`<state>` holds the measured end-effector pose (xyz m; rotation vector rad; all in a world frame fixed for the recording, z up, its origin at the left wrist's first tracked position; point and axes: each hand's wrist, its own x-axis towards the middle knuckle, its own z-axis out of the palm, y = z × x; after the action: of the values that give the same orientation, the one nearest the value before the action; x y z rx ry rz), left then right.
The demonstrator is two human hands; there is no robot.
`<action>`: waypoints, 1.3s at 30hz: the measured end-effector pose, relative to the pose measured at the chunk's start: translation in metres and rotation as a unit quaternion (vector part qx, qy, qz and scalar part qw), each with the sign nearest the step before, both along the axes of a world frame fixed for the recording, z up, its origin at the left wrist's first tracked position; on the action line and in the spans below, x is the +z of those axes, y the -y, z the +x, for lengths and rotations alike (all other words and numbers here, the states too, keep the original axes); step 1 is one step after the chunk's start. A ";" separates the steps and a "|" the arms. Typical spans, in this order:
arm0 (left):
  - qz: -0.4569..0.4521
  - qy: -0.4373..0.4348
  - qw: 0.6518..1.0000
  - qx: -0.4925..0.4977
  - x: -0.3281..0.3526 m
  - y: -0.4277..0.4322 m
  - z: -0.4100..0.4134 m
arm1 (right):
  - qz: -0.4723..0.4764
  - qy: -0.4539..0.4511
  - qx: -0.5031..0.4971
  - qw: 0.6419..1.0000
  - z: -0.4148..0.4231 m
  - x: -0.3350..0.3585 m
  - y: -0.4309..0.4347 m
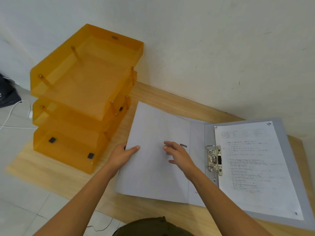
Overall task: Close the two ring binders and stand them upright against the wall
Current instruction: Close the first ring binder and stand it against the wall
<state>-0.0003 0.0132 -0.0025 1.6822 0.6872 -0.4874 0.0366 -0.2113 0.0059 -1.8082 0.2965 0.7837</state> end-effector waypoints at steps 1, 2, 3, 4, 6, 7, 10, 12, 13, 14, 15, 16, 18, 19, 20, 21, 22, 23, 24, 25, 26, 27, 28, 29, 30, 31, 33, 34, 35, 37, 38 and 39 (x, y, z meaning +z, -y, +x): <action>-0.012 0.005 1.000 -0.001 0.006 0.003 0.002 | 0.005 0.003 0.002 1.000 0.002 0.004 -0.001; -0.021 0.009 1.000 0.001 0.013 0.005 0.004 | 0.010 0.004 0.004 1.000 0.003 0.010 -0.003; -0.026 0.017 0.999 0.007 0.021 0.007 0.006 | 0.017 0.004 0.006 1.000 0.005 0.016 -0.005; -0.027 0.027 0.999 0.012 0.029 0.009 0.009 | 0.025 0.003 0.008 1.000 0.007 0.022 -0.007; -0.013 0.050 0.999 0.008 0.048 0.011 0.014 | 0.041 0.004 0.013 0.999 0.011 0.037 -0.012; -0.004 0.062 0.998 0.004 0.058 0.013 0.017 | 0.051 0.005 0.015 0.999 0.012 0.043 -0.014; -0.009 0.094 0.996 -0.007 0.079 0.017 0.019 | 0.087 0.014 0.018 0.996 0.015 0.065 -0.025; -0.057 0.091 0.994 0.003 0.089 0.024 0.017 | 0.110 0.029 0.016 0.993 0.013 0.081 -0.027; -0.094 0.081 0.992 0.017 0.094 0.030 0.016 | 0.119 0.037 0.016 0.992 0.011 0.089 -0.026; -0.137 0.070 0.988 0.027 0.095 0.038 0.014 | 0.125 0.043 0.016 0.991 0.009 0.096 -0.024; -0.177 0.074 0.981 0.024 0.101 0.049 0.012 | 0.130 0.050 0.014 0.990 0.006 0.104 -0.018; -0.195 0.074 0.978 0.017 0.101 0.058 0.011 | 0.132 0.054 0.013 0.990 0.004 0.109 -0.014; -0.191 0.093 0.977 -0.009 0.105 0.081 0.012 | 0.132 0.068 0.006 0.989 0.000 0.118 0.000; -0.183 0.110 0.976 -0.028 0.108 0.094 0.010 | 0.128 0.077 -0.002 0.989 -0.002 0.121 0.008; -0.182 0.122 0.975 -0.046 0.104 0.106 0.010 | 0.124 0.085 -0.012 0.989 -0.004 0.125 0.016; -0.184 0.129 0.972 -0.060 0.101 0.120 0.010 | 0.120 0.092 -0.025 0.988 -0.006 0.127 0.026; -0.187 0.122 0.971 -0.080 0.099 0.130 0.009 | 0.116 0.097 -0.038 0.988 -0.009 0.129 0.035; -0.186 0.126 0.969 -0.102 0.093 0.144 0.011 | 0.109 0.102 -0.049 0.988 -0.011 0.131 0.045; -0.185 0.120 0.966 -0.134 0.088 0.156 0.011 | 0.097 0.111 -0.059 0.987 -0.014 0.132 0.057; -0.180 0.115 0.964 -0.157 0.084 0.169 0.012 | 0.079 0.122 -0.067 0.987 -0.016 0.132 0.068; -0.162 0.097 0.966 -0.178 0.079 0.179 0.014 | 0.058 0.130 -0.074 0.987 -0.020 0.133 0.081; -0.139 0.091 0.965 -0.201 0.070 0.189 0.015 | 0.028 0.133 -0.077 0.988 -0.022 0.132 0.092; -0.120 0.080 0.962 -0.230 0.066 0.199 0.012 | -0.005 0.132 -0.076 0.988 -0.026 0.132 0.106; -0.099 0.081 0.958 -0.255 0.056 0.204 0.010 | -0.035 0.127 -0.072 0.989 -0.028 0.130 0.114; -0.079 0.080 0.958 -0.264 0.051 0.209 0.008 | -0.059 0.123 -0.073 0.988 -0.030 0.129 0.125; -0.064 0.083 0.959 -0.263 0.044 0.213 0.007 | -0.077 0.122 -0.081 0.986 -0.032 0.126 0.134; -0.061 0.084 0.969 -0.222 0.035 0.217 0.007 | -0.085 0.129 -0.103 0.983 -0.034 0.123 0.145; -0.064 0.088 0.975 -0.195 0.034 0.219 0.006 | -0.076 0.131 -0.108 0.983 -0.034 0.122 0.149; -0.064 0.084 0.982 -0.159 0.029 0.218 0.007 | -0.060 0.131 -0.108 0.984 -0.034 0.121 0.151; -0.035 0.077 0.991 -0.104 0.019 0.213 0.008 | -0.019 0.125 -0.104 0.986 -0.034 0.120 0.154; -0.010 0.076 0.993 -0.086 0.017 0.208 0.007 | 0.006 0.117 -0.105 0.988 -0.035 0.119 0.155; 0.015 0.078 0.994 -0.073 0.012 0.202 0.007 | 0.031 0.106 -0.106 0.988 -0.035 0.117 0.157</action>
<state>0.0069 -0.1888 0.0092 1.7852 0.4614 -0.4452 0.0019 -0.3685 0.1231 -1.7495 0.3147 0.4428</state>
